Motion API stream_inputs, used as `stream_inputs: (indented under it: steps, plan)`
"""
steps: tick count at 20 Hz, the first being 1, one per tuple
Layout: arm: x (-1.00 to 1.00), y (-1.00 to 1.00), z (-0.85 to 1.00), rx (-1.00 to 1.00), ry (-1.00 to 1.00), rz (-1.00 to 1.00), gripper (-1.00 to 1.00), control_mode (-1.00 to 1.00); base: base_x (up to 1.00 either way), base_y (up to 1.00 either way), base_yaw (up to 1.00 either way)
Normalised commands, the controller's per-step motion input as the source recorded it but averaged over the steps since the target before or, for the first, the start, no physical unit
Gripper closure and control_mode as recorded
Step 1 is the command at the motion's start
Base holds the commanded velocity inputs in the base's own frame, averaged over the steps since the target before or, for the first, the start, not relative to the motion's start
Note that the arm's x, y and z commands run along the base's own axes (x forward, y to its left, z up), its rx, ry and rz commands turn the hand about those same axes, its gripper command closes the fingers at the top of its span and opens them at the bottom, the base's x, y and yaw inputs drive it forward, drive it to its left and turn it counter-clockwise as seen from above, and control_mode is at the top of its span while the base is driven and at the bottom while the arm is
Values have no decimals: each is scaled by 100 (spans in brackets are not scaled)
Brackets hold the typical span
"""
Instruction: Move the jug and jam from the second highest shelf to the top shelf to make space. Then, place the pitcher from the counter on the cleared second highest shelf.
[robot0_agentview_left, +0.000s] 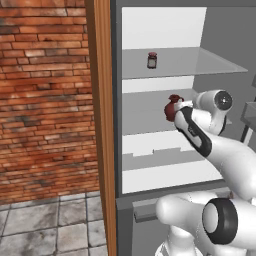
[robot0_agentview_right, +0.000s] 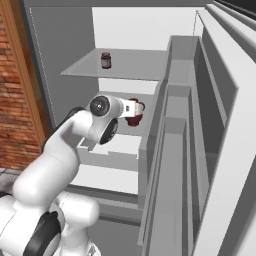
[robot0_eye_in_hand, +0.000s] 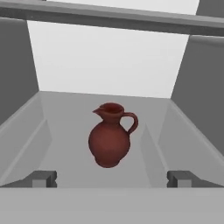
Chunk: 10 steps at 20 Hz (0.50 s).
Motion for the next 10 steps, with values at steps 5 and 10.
stream_inputs:
  steps: [5, 10]
  plan:
    - [16, -18, -10, 1, 2, 3, -100, -100, 0, 0, 0]
    - [19, -11, -11, 2, 0, 4, -100, -100, 0, 0, 0]
